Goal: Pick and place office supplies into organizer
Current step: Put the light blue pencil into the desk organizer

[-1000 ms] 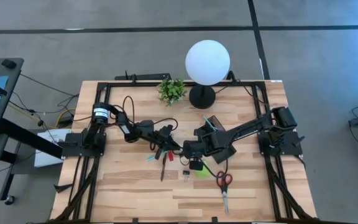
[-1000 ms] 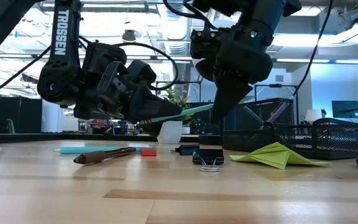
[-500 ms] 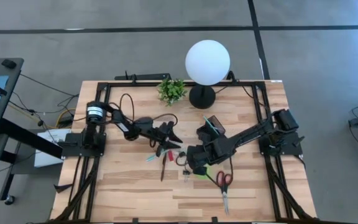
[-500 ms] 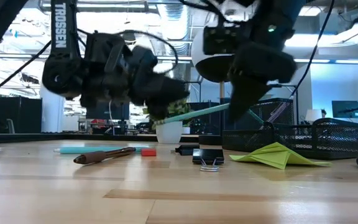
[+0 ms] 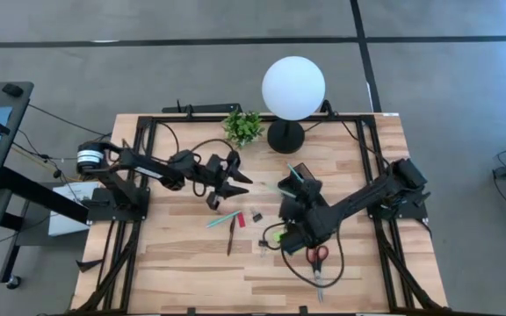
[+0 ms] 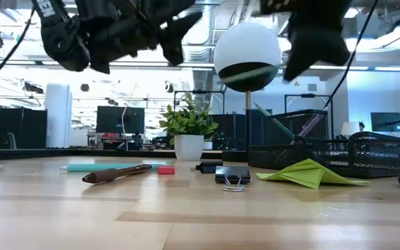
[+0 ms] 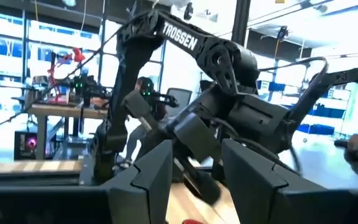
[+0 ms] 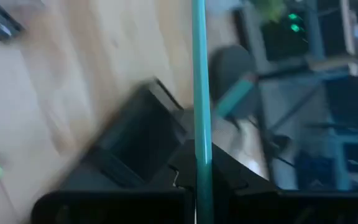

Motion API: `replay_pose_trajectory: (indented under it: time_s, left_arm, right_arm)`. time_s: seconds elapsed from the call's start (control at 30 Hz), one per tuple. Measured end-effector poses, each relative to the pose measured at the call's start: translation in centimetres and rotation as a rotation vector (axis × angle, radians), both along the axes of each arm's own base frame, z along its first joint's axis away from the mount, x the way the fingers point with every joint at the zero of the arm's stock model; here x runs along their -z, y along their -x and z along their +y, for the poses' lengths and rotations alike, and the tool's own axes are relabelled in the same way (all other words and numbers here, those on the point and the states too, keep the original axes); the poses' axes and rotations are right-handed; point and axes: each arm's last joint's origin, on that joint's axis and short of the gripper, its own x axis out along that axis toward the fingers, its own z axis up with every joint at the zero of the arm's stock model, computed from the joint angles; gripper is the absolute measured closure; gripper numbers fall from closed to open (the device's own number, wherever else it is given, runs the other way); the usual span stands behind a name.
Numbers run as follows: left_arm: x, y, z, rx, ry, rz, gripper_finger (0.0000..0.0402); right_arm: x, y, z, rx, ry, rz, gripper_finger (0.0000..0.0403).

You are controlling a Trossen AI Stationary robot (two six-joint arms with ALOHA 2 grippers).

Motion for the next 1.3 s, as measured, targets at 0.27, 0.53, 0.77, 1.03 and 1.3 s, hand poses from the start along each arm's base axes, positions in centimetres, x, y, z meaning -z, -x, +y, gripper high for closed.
replay_pose_trajectory:
  time_s: [0.27,0.53,0.77,1.03,1.3]
  left_arm:
    - [-1.1,0.6,-0.1,0.008,-0.019,0.016,0.0267]
    - [-1.1,1.1,-0.4,0.064,-0.034,0.029,0.0267]
    - [-1.2,1.2,-0.4,0.077,-0.036,0.031,0.0267]
    - [-1.2,1.2,-0.4,0.065,-0.038,0.023,0.0267]
    - [-1.2,1.2,-0.3,0.056,-0.038,0.022,0.0267]
  right_arm:
    - [-3.1,1.4,-0.6,-0.043,-0.111,0.196,0.0396]
    - [-6.6,3.9,-3.9,0.002,-0.229,0.13,0.0396]
    - [-7.1,7.9,-7.8,0.146,-0.413,0.117,0.0396]
    - [-4.3,8.5,-9.3,0.248,-0.507,0.248,0.0394]
    - [-5.0,7.0,-9.7,0.175,-0.609,0.309,0.0396]
